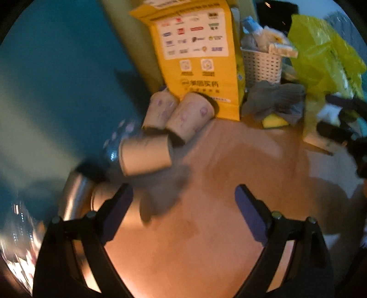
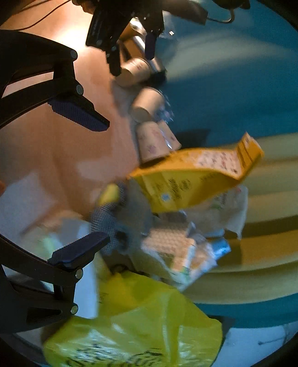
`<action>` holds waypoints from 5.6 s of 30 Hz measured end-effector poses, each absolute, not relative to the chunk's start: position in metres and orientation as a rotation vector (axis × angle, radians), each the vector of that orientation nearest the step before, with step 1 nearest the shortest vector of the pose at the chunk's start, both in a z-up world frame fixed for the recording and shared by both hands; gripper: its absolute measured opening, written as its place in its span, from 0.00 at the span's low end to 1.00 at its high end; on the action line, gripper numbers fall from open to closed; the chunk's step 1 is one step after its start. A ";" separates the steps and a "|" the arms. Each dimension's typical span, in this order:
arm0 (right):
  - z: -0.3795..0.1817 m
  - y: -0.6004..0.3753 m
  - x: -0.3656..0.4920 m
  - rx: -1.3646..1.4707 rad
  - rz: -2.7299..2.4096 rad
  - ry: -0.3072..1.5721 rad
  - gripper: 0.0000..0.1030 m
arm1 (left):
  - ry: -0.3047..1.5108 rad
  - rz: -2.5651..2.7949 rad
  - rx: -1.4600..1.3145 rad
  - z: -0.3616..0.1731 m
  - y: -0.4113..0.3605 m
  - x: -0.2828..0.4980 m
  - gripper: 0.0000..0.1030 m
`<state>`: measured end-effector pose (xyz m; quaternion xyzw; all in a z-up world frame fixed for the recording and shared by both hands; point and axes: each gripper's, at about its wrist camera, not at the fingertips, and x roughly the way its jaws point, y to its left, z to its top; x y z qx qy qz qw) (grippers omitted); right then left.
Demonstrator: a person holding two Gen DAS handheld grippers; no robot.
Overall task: Flip cup upside down
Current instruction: 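Reach the left tool to the paper cups and grasp a pink-flowered cup, then lift the flowered cup with the left tool toward the right tool, then grasp the cup with the right tool while the left tool releases it, then rotate the cup with the right tool and set it upside down on the table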
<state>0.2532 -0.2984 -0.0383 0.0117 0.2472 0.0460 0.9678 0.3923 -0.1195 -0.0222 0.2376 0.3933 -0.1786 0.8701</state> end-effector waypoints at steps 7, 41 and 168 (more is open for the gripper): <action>-0.037 -0.309 0.300 0.056 0.064 0.514 0.89 | 0.803 -0.444 0.625 -0.034 -0.150 0.468 0.89; -0.035 -0.326 0.282 0.125 0.097 0.516 0.89 | 0.787 -0.563 0.736 -0.031 -0.186 0.483 0.64; -0.145 -0.181 0.017 -0.038 0.566 0.264 0.60 | 0.787 -0.069 -0.228 -0.069 -0.004 -0.001 0.87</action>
